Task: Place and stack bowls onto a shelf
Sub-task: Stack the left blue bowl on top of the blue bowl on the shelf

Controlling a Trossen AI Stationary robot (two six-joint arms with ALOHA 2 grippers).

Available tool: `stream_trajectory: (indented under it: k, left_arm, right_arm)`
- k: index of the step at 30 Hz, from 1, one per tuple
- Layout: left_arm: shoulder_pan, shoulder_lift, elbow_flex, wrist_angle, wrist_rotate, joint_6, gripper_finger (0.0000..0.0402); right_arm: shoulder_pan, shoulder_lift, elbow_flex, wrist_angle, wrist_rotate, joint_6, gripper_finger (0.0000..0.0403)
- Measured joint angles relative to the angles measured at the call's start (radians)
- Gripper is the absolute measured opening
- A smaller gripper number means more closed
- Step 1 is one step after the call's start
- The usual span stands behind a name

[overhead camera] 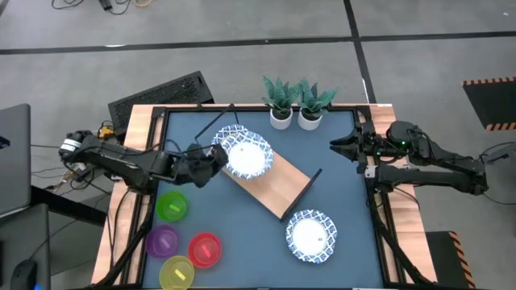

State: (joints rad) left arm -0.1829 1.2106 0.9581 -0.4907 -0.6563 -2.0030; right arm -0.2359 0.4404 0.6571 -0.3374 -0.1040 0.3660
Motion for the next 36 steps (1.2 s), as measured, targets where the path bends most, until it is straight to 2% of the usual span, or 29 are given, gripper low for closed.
stream_trajectory:
  k: [5,10,13,20,24,28,32,36]
  left_arm:
    - [0.037,0.021,0.0,-0.042,-0.02,-0.109,0.0]
    - [0.015,0.02,0.0,-0.108,-0.164,-0.23,0.0]
    - [-0.008,0.02,-0.002,-0.092,-0.197,-0.264,0.0]
    - [-0.06,0.02,-0.179,0.277,-0.353,-0.293,0.0]
    - [-0.072,0.02,-0.233,0.32,-0.427,-0.271,0.0]
    - [-0.073,0.02,-0.232,0.296,-0.425,-0.268,0.0]
    - [-0.066,0.02,-0.232,0.194,-0.423,-0.318,0.0]
    - [-0.066,0.02,-0.283,0.254,-0.422,-0.322,0.0]
  right_arm:
    - [-0.001,0.0,0.0,0.0,0.0,0.0,0.0123]
    - [-0.001,0.0,0.0,0.0,0.0,0.0,0.0123]
    - [-0.001,0.0,0.0,0.0,0.0,0.0,0.0123]
    - [-0.001,0.0,0.0,-0.001,0.0,-0.001,0.0123]
    - [-0.001,0.0,0.0,-0.003,0.0,0.0,0.0123]
    - [-0.001,0.0,0.0,-0.004,0.0,0.0,0.0123]
    - [-0.001,0.0,0.0,-0.005,0.0,0.0,0.0123]
    - [-0.001,0.0,0.0,-0.005,0.0,0.0,0.0123]
